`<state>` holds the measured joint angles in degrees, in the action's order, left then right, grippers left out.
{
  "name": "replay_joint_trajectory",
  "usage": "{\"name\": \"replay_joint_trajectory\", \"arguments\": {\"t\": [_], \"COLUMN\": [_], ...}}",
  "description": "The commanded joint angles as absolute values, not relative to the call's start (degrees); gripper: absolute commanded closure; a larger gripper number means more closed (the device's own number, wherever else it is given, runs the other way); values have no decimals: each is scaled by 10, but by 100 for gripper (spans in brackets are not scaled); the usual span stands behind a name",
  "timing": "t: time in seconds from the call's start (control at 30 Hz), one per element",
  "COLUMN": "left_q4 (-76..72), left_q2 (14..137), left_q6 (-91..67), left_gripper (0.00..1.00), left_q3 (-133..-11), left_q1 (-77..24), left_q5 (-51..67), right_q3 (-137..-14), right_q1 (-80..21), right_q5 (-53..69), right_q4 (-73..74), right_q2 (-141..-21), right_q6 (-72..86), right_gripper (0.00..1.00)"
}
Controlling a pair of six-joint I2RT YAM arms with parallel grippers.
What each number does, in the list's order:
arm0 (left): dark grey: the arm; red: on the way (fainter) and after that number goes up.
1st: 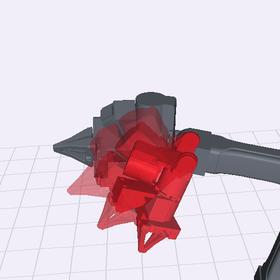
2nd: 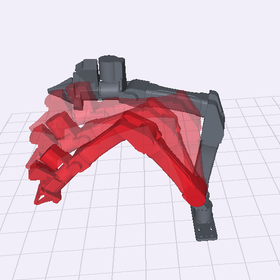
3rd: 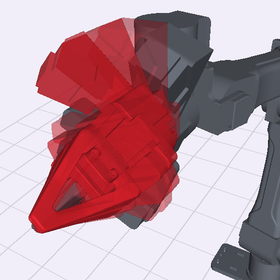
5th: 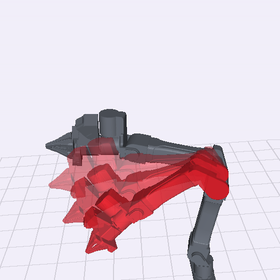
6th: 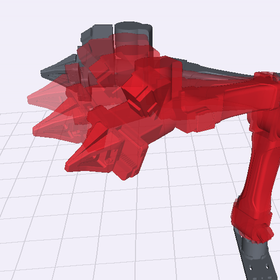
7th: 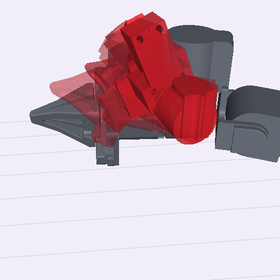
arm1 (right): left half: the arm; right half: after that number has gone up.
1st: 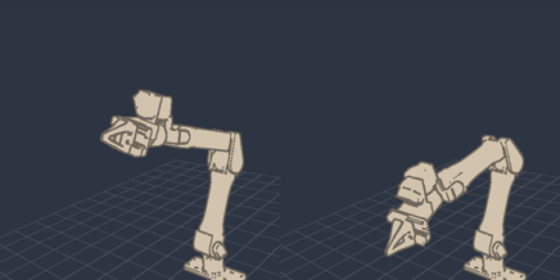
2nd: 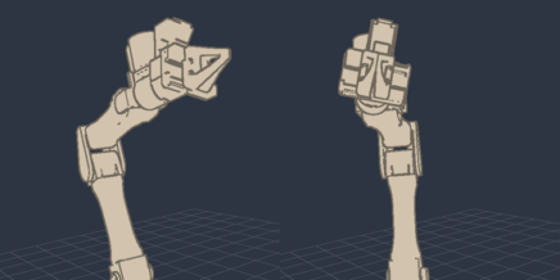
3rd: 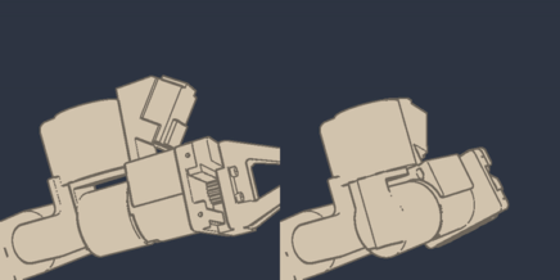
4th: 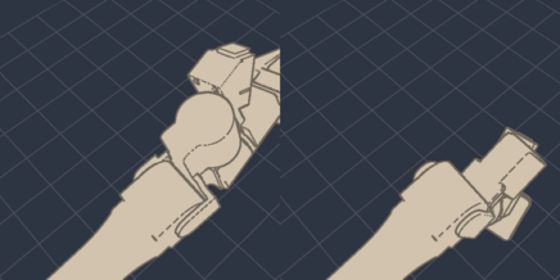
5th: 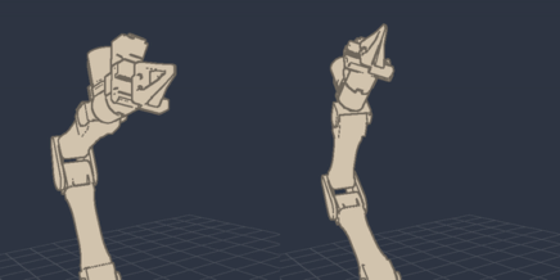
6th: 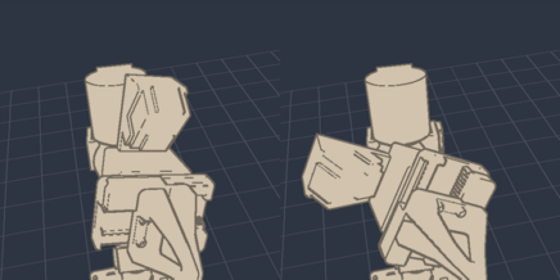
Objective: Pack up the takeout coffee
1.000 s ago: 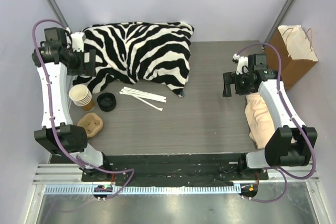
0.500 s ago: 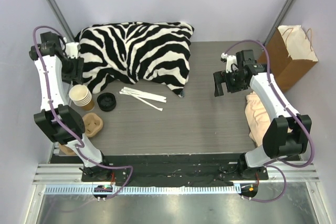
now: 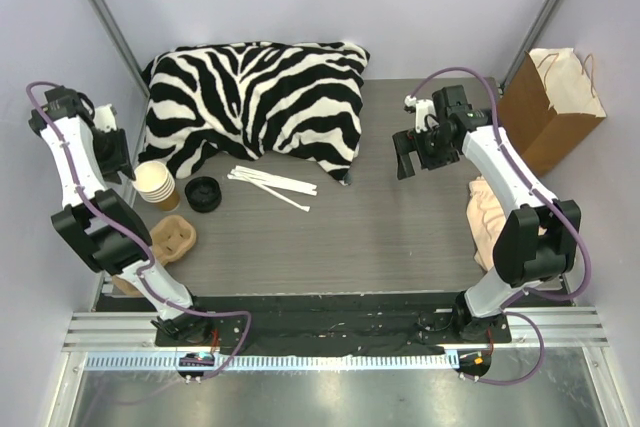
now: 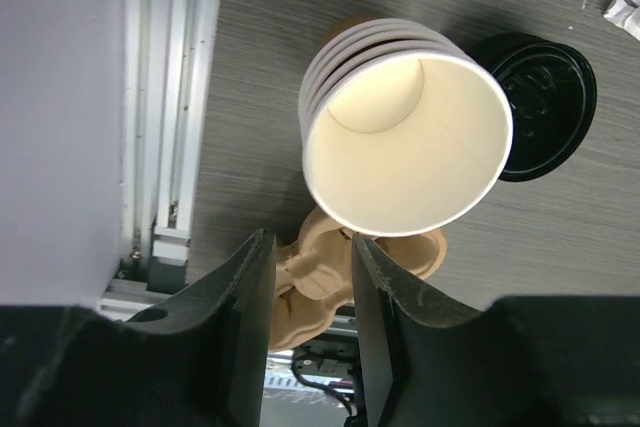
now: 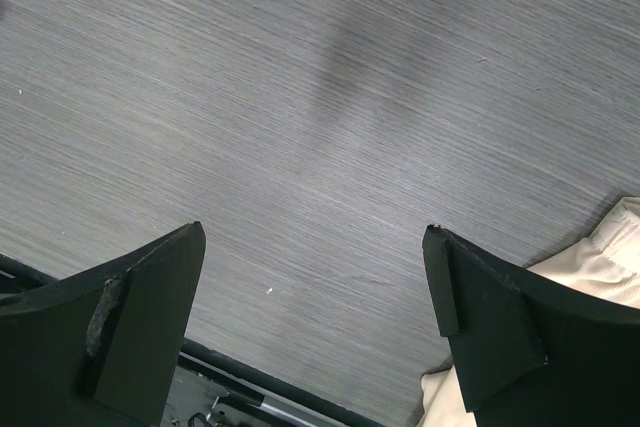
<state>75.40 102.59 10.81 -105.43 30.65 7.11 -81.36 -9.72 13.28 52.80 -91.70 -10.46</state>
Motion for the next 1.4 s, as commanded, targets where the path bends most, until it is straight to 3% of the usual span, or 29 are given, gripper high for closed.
{"name": "replay_joint_trajectory", "arguments": {"t": [0.0, 0.93, 1.13, 1.27, 1.37], "left_q4": [723, 684, 678, 686, 697], "left_q2": [1033, 1069, 1071, 1064, 1060], "left_q6": [77, 44, 36, 33, 32], "left_gripper": [61, 71, 83, 99, 100], "left_q3": [-1039, -1014, -1011, -1020, -1030], "left_q1": [316, 316, 317, 317, 316], "left_q5": [112, 95, 97, 100, 101], "right_q3": [-838, -843, -843, -846, -848], "right_q1": [-104, -113, -113, -113, -113], "right_q5": [120, 128, 125, 126, 127], "right_q4": [539, 542, 541, 541, 542], "right_q2": [-918, -929, -931, -933, -936], "right_q6": [-108, -108, -108, -107, -107], "right_gripper": [0, 0, 0, 0, 0]}}
